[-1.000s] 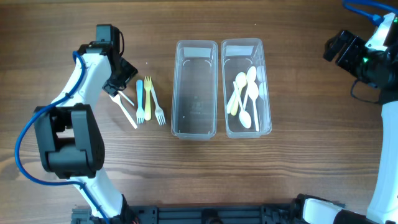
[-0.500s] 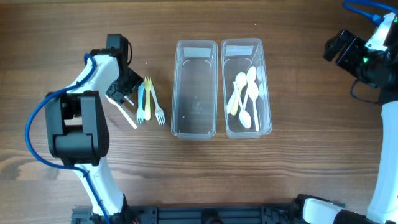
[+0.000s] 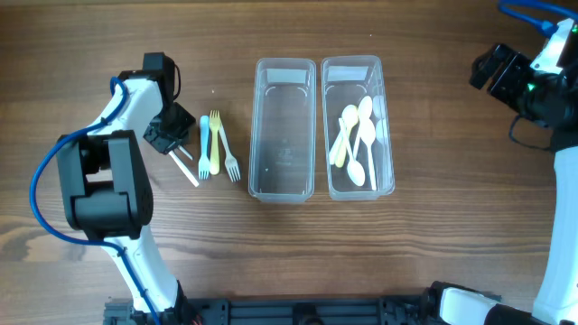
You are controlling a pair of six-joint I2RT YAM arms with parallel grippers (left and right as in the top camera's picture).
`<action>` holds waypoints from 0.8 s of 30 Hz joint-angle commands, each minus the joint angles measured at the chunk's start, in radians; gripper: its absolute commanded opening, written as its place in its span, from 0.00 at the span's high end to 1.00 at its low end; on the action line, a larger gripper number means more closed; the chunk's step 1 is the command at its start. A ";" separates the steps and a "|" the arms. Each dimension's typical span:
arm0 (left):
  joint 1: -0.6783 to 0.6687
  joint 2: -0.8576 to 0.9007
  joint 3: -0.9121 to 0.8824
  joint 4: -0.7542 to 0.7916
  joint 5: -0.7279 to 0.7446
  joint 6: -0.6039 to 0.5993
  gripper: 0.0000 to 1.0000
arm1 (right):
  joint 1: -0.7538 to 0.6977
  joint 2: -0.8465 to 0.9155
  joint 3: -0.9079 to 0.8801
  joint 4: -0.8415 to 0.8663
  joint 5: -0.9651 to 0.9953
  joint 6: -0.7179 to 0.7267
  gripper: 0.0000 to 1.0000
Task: Pack container
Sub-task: 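Carry the white fork into the left container and release it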
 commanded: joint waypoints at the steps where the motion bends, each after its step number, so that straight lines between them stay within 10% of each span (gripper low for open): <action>1: -0.041 -0.068 0.059 -0.030 0.043 0.201 0.96 | -0.003 0.005 0.004 0.003 0.011 -0.013 0.00; 9: -0.381 -0.367 0.159 0.018 0.029 0.430 0.96 | -0.003 0.005 0.004 0.003 0.011 -0.013 0.00; 16: -0.641 -0.268 0.150 0.011 -0.003 0.430 0.96 | -0.003 0.005 0.004 0.003 0.011 -0.013 0.00; 24: -0.644 -0.080 0.150 0.003 0.040 0.404 0.92 | -0.003 0.005 0.004 0.003 0.011 -0.013 0.00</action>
